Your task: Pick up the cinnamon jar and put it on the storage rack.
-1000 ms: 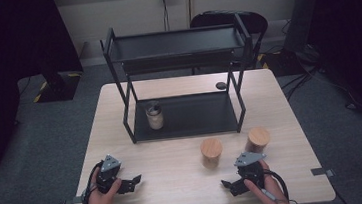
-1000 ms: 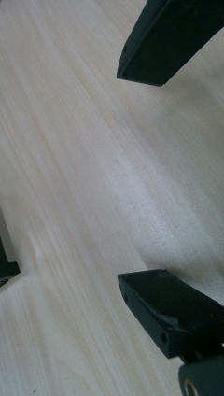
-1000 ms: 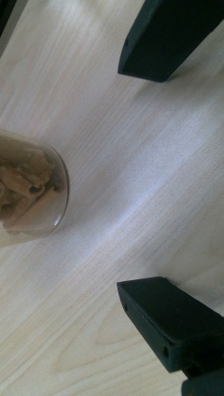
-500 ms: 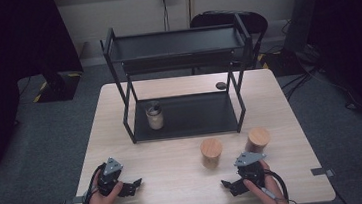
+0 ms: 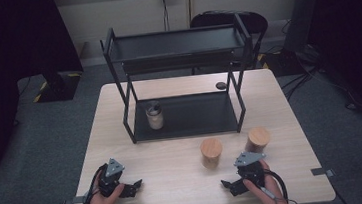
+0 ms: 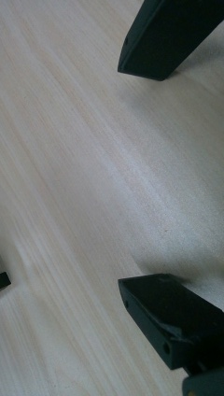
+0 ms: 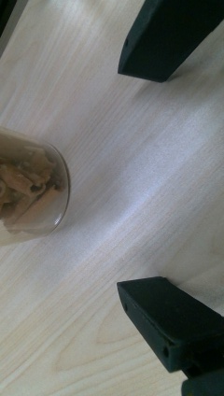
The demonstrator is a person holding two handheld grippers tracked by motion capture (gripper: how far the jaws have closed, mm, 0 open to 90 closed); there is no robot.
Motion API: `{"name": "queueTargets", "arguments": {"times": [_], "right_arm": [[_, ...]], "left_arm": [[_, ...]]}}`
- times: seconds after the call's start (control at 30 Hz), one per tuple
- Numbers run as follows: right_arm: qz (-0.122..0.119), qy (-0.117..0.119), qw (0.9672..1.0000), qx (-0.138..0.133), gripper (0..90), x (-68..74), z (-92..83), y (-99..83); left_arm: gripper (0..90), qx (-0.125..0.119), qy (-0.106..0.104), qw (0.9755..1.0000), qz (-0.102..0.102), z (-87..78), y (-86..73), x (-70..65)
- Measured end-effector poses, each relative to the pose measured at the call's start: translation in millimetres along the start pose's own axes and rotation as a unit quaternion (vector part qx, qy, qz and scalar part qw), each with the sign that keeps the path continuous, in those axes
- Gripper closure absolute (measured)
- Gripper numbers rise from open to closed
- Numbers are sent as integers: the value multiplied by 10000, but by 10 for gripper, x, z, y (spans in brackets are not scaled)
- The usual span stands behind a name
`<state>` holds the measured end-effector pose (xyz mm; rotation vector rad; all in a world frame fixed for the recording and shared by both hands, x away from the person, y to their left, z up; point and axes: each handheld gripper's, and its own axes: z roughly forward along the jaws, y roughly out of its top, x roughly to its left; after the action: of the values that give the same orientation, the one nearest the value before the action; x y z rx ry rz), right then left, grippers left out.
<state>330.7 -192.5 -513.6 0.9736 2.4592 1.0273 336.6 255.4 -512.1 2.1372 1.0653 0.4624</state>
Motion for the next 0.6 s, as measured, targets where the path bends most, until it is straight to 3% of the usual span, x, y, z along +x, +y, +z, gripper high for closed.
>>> {"name": "queueTargets", "arguments": {"times": [0.6], "right_arm": [[-183, 32, 9997, 179, 14, -29, -5, 66]], "left_arm": [[1, 0, 0, 10000, 2, 0, 0, 0]]}}
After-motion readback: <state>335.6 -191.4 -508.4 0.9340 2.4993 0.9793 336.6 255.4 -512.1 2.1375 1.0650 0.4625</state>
